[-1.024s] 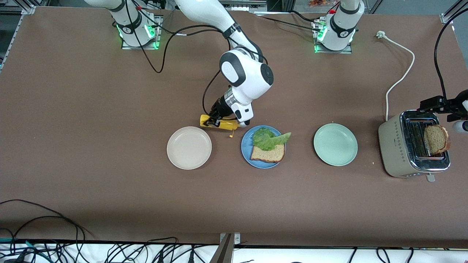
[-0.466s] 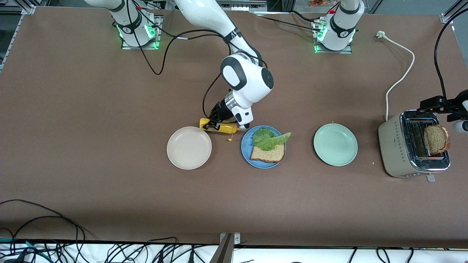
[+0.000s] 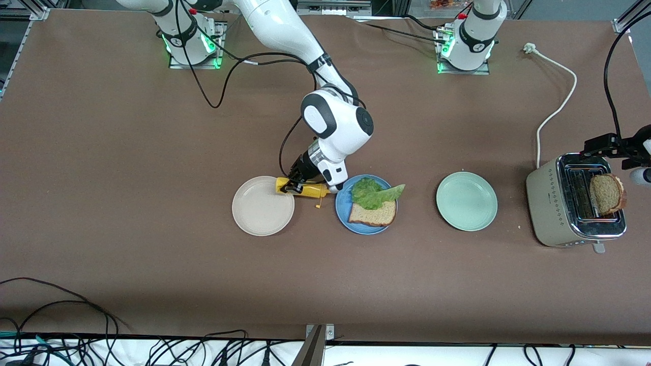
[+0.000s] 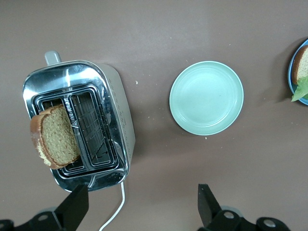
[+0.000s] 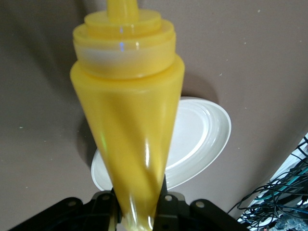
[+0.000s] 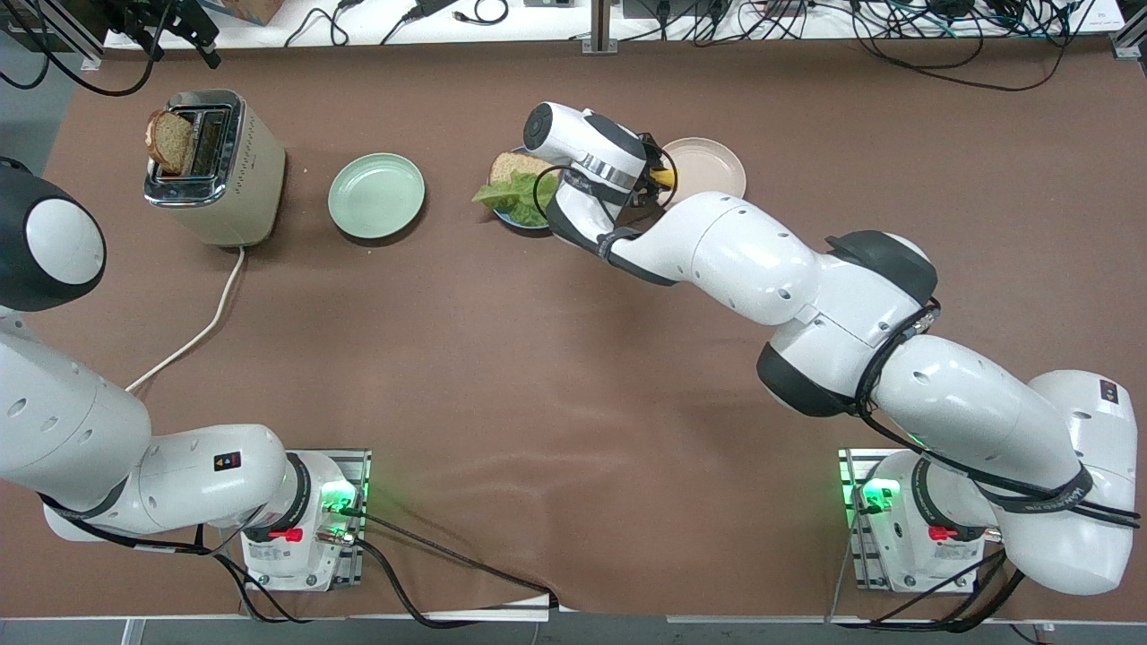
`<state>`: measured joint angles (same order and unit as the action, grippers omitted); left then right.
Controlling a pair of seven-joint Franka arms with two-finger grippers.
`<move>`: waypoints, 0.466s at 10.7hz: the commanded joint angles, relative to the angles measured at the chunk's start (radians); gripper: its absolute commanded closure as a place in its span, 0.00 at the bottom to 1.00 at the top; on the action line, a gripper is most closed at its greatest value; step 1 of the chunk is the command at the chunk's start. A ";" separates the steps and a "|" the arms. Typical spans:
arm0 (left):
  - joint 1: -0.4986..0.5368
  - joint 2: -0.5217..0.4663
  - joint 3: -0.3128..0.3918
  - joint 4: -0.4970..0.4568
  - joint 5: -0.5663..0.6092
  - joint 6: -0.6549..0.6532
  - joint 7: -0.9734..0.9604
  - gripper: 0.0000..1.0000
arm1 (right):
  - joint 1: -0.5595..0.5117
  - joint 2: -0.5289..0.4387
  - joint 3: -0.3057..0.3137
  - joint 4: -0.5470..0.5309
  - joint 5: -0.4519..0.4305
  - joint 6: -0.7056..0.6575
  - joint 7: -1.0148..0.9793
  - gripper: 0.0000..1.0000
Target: Make sandwich in blue plate with both arms
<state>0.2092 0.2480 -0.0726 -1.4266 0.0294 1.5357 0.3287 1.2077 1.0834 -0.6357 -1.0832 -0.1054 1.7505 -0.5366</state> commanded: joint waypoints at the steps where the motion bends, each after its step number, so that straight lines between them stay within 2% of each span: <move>1: 0.001 -0.006 -0.003 0.011 0.003 -0.016 -0.003 0.00 | -0.007 0.023 -0.009 0.049 -0.007 -0.012 0.012 1.00; 5: 0.003 -0.006 0.005 0.011 0.004 -0.016 -0.002 0.00 | -0.005 0.017 -0.015 0.048 0.007 -0.019 0.006 1.00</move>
<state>0.2095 0.2480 -0.0694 -1.4266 0.0294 1.5357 0.3287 1.2060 1.0834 -0.6357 -1.0763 -0.1053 1.7506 -0.5357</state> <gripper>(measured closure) 0.000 0.718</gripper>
